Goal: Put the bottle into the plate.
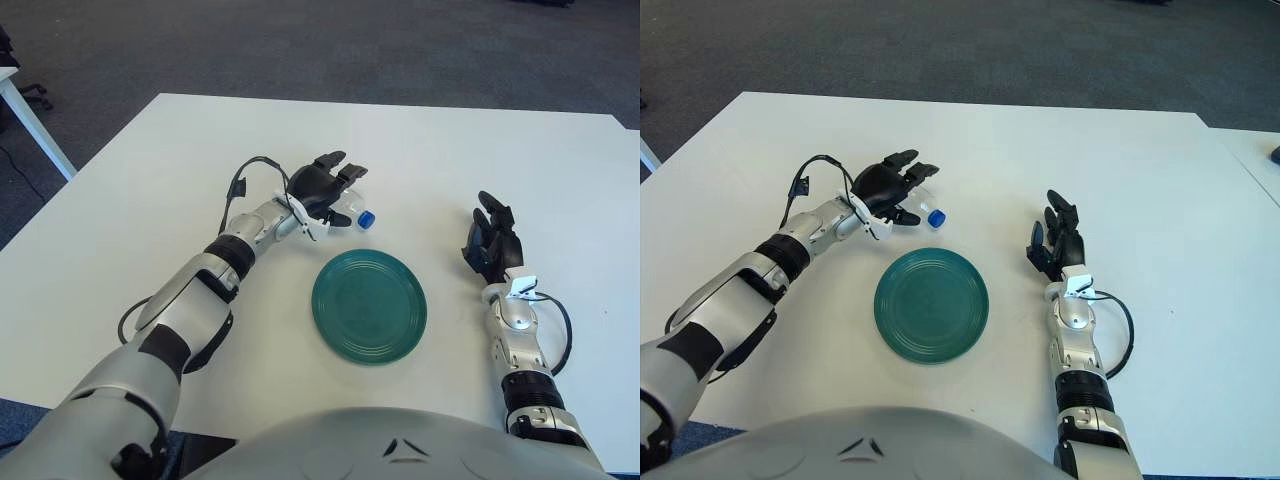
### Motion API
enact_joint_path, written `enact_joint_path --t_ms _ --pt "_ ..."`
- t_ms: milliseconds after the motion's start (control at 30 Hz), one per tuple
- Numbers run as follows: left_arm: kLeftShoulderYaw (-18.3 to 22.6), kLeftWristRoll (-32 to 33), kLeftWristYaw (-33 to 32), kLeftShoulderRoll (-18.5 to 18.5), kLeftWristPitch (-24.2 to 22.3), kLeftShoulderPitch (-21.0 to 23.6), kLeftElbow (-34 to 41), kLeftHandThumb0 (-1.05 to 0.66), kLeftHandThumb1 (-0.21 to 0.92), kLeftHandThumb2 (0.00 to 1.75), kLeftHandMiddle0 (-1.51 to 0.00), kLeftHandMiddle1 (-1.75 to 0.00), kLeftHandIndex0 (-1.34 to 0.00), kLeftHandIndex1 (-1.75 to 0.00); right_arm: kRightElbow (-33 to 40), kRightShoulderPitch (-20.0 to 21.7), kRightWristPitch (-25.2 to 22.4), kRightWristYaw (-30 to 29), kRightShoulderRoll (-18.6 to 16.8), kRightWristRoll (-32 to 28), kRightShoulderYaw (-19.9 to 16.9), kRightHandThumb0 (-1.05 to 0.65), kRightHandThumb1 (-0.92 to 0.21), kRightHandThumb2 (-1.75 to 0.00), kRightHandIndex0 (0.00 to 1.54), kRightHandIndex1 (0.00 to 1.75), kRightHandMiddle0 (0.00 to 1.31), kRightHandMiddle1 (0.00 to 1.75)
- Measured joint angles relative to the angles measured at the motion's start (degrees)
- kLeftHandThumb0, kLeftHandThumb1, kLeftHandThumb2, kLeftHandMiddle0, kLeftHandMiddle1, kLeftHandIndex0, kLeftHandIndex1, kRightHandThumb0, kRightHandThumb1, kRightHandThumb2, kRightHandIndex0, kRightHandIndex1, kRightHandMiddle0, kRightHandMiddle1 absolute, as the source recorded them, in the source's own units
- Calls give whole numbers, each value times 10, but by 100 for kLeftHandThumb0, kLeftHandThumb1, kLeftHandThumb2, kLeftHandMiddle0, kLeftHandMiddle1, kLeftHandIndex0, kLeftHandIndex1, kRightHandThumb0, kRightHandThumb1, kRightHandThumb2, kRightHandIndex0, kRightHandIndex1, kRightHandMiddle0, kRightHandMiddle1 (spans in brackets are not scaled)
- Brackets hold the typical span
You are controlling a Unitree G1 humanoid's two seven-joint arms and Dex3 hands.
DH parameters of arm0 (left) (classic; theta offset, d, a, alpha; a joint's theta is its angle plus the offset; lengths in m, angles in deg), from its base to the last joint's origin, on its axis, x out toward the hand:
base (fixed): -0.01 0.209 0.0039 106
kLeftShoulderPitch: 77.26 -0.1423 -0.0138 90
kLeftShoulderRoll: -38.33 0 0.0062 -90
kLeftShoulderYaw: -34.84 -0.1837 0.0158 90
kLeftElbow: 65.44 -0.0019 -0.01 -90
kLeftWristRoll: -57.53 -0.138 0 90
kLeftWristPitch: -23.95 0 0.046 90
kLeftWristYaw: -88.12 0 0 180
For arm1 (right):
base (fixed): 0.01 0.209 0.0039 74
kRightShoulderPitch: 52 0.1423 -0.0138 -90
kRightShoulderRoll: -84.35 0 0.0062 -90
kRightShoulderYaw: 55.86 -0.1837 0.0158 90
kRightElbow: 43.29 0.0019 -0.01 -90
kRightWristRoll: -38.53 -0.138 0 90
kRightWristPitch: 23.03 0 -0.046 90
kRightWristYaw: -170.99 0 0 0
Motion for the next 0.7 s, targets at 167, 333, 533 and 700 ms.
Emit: enact_joint_path --t_ms 167,333,533,700 --pt "-3 3 -10 -6 17 7 -52 -105 92 67 -16 0 0 -43 0 0 0 1 0 0 -1 -65 -92 -78 22 0 0 57" --pt "-5 11 -19 -15 25 10 -90 -105 92 67 -16 0 0 -42 0 -1 1 3 2 1 -2 -65 -92 -79 22 0 0 56" --pt "-11 20 -25 -34 28 20 -117 -105 92 65 -14 0 0 -38 0 -4 4 7 10 2 -4 -64 -92 -82 22 0 0 54" --pt "-16 25 -28 -50 28 22 -131 -105 92 60 -12 0 0 -36 0 -7 6 12 14 2 -4 -65 -92 -83 22 0 0 53"
